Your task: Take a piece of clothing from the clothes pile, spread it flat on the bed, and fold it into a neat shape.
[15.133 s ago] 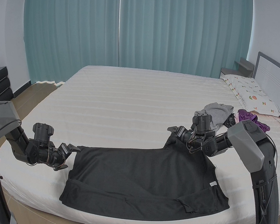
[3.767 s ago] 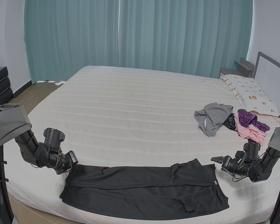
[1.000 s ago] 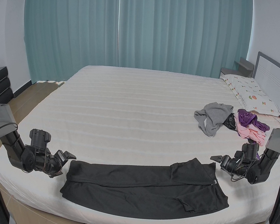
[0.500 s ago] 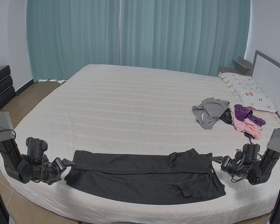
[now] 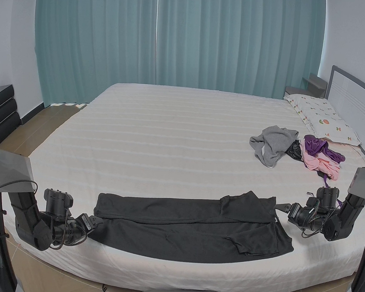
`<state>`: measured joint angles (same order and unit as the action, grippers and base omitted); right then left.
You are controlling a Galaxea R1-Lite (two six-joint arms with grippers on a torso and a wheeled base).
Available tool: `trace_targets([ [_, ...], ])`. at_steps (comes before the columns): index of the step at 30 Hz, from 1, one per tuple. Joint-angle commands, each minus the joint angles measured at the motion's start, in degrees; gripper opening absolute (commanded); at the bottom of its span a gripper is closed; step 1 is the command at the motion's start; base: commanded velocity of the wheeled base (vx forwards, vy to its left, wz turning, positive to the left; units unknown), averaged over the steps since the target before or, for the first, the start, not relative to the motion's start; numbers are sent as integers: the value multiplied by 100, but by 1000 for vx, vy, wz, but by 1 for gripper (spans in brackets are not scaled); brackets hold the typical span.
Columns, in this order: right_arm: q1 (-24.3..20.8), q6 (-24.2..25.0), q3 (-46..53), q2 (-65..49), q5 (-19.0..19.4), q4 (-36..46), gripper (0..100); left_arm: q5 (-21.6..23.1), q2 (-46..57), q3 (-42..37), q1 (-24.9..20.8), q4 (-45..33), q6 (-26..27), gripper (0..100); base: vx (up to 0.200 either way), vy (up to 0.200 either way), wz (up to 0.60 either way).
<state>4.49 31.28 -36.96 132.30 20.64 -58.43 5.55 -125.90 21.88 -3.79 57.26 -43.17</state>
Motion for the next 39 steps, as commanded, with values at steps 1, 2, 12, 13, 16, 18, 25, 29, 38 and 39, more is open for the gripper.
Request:
trace_targets([
  [1, 0, 1, -4, -3, 2, -2, 100, -62, -294, -17, -78, 189, -8, 0, 0, 0, 0],
  [2, 0, 1, -4, -3, 2, -2, 100, -98, -303, -35, -78, 215, -8, 0, 0, 0, 0],
  [12, 0, 1, -4, -3, 2, -2, 100, -432, -215, -404, -78, 251, -8, 0, 0, 0, 0],
  [13, 0, 1, -4, -12, 2, -2, 100, -467, -162, -439, -87, 242, 1, 0, 0, 0, 0],
  [16, 8, 1, -4, -12, 2, -2, 100, -493, -83, -510, -104, 215, 54, 0, 0, 0, 0],
  [18, 8, 1, -4, -12, 2, -2, 100, -493, -57, -536, -104, 207, 89, 0, 0, 0, 0],
  [25, 17, 1, -4, -12, 2, -2, 100, -502, 40, -597, -113, 172, 124, 0, 0, 0, 0],
  [29, 8, 1, -13, -3, 2, -2, 100, -502, 40, -650, -104, 31, 221, 0, 0, 0, 0],
  [38, 8, 1, -13, -3, 2, -2, 100, -502, 92, -676, -104, -198, 467, 0, 0, 0, 0],
  [39, 8, 1, -13, -3, 2, -2, 100, -502, 92, -676, -104, -198, 467, 0, 0, 0, 0],
])
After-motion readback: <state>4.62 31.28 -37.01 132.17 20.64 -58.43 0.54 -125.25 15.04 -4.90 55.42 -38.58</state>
